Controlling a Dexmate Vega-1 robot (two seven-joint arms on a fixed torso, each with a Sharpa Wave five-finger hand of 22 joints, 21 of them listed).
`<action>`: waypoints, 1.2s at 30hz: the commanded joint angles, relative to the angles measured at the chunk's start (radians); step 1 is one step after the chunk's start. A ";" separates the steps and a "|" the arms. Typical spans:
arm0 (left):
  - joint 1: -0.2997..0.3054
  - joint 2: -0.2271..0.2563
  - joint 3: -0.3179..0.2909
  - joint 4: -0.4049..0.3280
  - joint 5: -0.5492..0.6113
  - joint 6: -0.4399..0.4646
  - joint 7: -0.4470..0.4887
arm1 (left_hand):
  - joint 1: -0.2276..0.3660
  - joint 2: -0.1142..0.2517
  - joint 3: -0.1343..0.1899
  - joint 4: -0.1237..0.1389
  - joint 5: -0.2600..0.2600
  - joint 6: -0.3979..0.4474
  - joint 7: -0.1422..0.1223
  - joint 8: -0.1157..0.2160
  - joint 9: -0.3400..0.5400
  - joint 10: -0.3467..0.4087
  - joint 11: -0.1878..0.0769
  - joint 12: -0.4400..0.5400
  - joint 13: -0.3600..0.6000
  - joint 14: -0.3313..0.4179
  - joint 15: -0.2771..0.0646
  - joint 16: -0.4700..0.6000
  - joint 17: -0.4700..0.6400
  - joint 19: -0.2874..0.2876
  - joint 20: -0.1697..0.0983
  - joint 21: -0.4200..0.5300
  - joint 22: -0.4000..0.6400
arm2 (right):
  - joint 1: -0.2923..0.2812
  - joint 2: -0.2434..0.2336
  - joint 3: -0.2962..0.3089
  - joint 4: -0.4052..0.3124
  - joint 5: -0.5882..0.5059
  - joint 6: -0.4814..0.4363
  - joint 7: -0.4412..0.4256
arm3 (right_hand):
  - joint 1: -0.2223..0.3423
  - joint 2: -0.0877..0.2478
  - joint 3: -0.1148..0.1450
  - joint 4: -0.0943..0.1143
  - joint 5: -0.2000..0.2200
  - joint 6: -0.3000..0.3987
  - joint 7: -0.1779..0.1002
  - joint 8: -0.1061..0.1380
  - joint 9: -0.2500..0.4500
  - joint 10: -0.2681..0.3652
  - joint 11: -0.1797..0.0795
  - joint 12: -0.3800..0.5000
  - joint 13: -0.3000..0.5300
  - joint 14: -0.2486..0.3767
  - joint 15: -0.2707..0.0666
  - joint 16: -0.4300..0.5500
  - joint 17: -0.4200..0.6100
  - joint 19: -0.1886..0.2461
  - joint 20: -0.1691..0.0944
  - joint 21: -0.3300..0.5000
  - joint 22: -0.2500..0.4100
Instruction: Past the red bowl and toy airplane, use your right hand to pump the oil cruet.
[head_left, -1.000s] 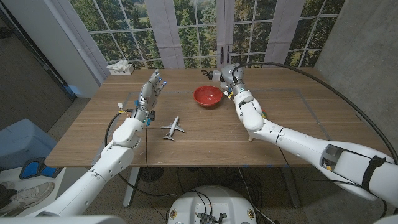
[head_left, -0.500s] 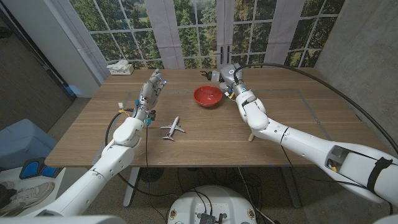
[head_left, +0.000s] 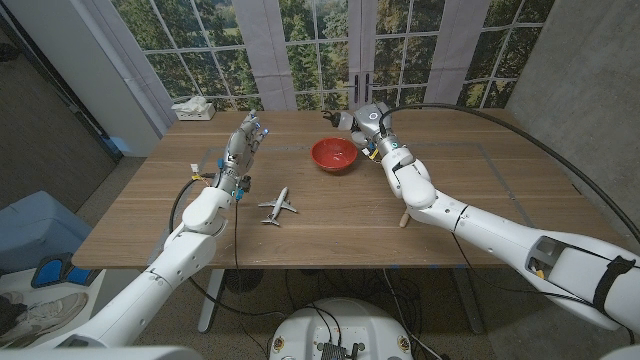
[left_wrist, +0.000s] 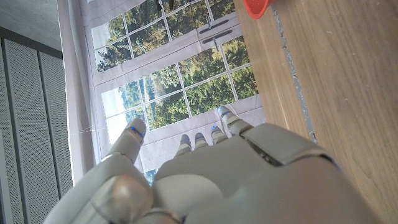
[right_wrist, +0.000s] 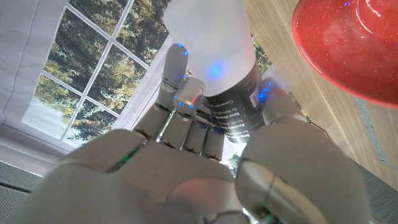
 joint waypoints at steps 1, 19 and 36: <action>-0.013 -0.003 0.005 0.011 0.000 0.005 -0.006 | 0.008 0.076 0.004 0.001 0.003 -0.007 0.000 0.000 0.001 -0.027 -0.003 0.002 0.002 -0.062 -0.078 0.004 0.001 0.007 -0.023 -0.002 0.003 | -0.019 0.001 0.025 -0.004 0.042 0.009 -0.043 | 0.060 0.120 0.092 0.067 -0.021 0.028 -0.047 -0.014 -0.012 0.018 -0.042 -0.046 0.006 0.003 -0.051 -0.006 -0.001 0.018 -0.127 0.008 -0.021; -0.008 -0.002 0.002 0.004 0.001 0.006 0.003 | 0.009 0.072 0.001 0.001 0.003 -0.007 -0.002 0.001 0.001 -0.029 -0.006 0.001 0.002 -0.062 -0.080 0.003 0.000 0.006 -0.023 -0.002 0.003 | -0.063 0.027 0.126 -0.033 0.285 0.061 -0.098 | 0.027 0.036 0.039 0.039 -0.057 -0.085 -0.051 -0.063 -0.062 -0.056 -0.036 -0.140 -0.073 -0.006 -0.050 -0.034 -0.006 0.024 -0.124 0.006 -0.081; -0.008 0.003 0.001 -0.003 0.003 0.008 0.002 | 0.009 0.069 -0.001 -0.001 0.002 -0.008 -0.004 0.001 0.001 -0.030 -0.005 0.001 0.002 -0.062 -0.081 0.003 0.000 0.006 -0.022 -0.002 0.003 | -0.099 0.041 0.189 -0.091 0.470 0.036 -0.107 | -0.032 -0.031 -0.010 0.055 -0.033 -0.227 -0.073 -0.067 -0.116 -0.257 -0.043 -0.155 -0.163 -0.083 -0.050 -0.257 -0.133 0.048 -0.123 -0.044 -0.108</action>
